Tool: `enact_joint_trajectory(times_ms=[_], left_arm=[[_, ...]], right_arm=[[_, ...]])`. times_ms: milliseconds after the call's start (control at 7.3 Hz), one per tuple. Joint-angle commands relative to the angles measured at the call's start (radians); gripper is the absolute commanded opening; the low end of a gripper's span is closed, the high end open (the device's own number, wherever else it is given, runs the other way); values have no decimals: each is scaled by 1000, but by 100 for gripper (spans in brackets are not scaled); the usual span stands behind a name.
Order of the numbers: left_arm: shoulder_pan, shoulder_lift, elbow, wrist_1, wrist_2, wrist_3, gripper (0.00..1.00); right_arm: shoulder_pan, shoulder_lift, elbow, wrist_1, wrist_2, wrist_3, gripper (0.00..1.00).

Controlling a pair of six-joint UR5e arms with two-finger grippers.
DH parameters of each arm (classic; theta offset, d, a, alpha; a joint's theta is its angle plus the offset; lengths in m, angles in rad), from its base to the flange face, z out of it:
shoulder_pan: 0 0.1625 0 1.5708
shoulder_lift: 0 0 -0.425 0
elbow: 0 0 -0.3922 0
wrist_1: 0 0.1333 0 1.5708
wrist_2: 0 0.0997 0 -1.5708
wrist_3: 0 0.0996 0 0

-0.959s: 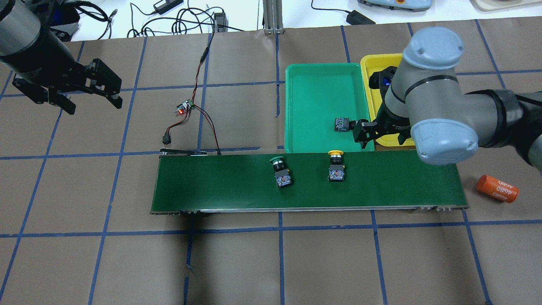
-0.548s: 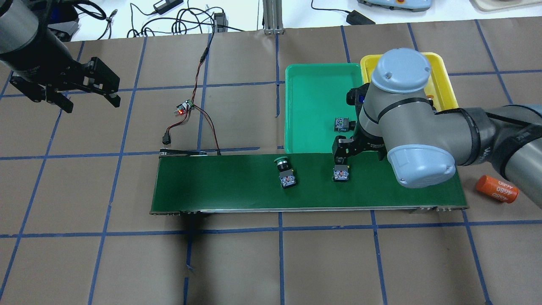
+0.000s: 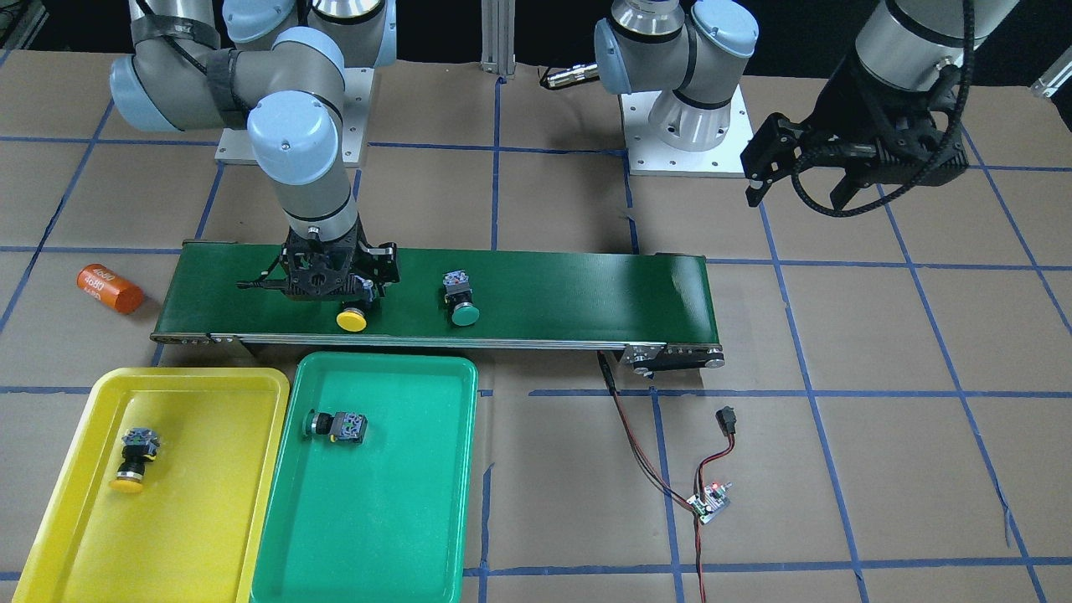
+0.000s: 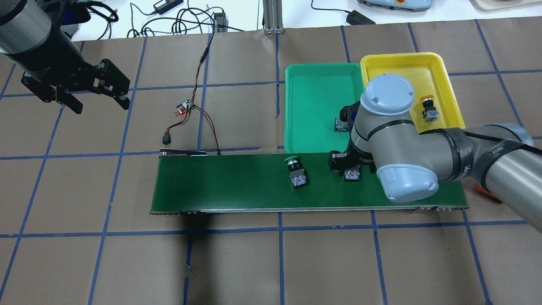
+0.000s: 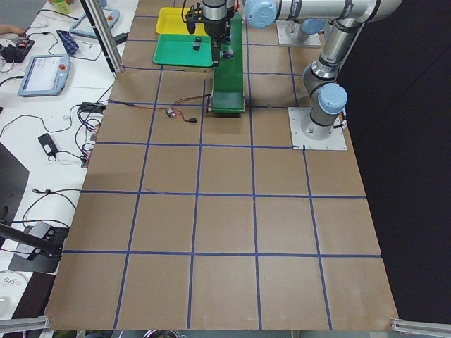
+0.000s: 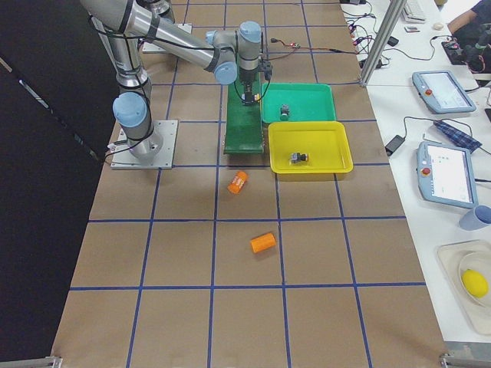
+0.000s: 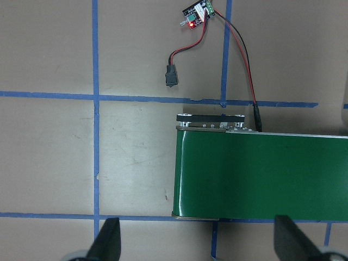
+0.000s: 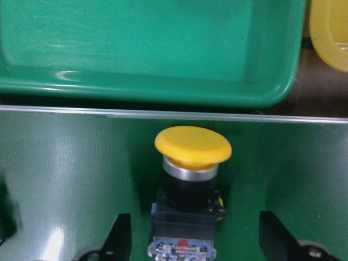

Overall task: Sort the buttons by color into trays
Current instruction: 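Return right gripper to belt end and grasp next yellow-capped button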

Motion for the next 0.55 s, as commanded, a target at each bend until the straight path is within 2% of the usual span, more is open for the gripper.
enact_joint_trajectory(times_ms=[0,137,274,411], left_arm=[[-112,41,17,-32,28,0,100],[-118,30,18,-29,29,6,100],[-118,38,17,-29,25,6,100],[-115,38,8,-25,31,17,100]], right_arm=[[0,5,11,-24,-4,-1,42],[-2,5,3,-22,-4,-3,22],[-14,5,-18,-19,-10,-14,17],[-26,14,-82,16,-16,-33,18]])
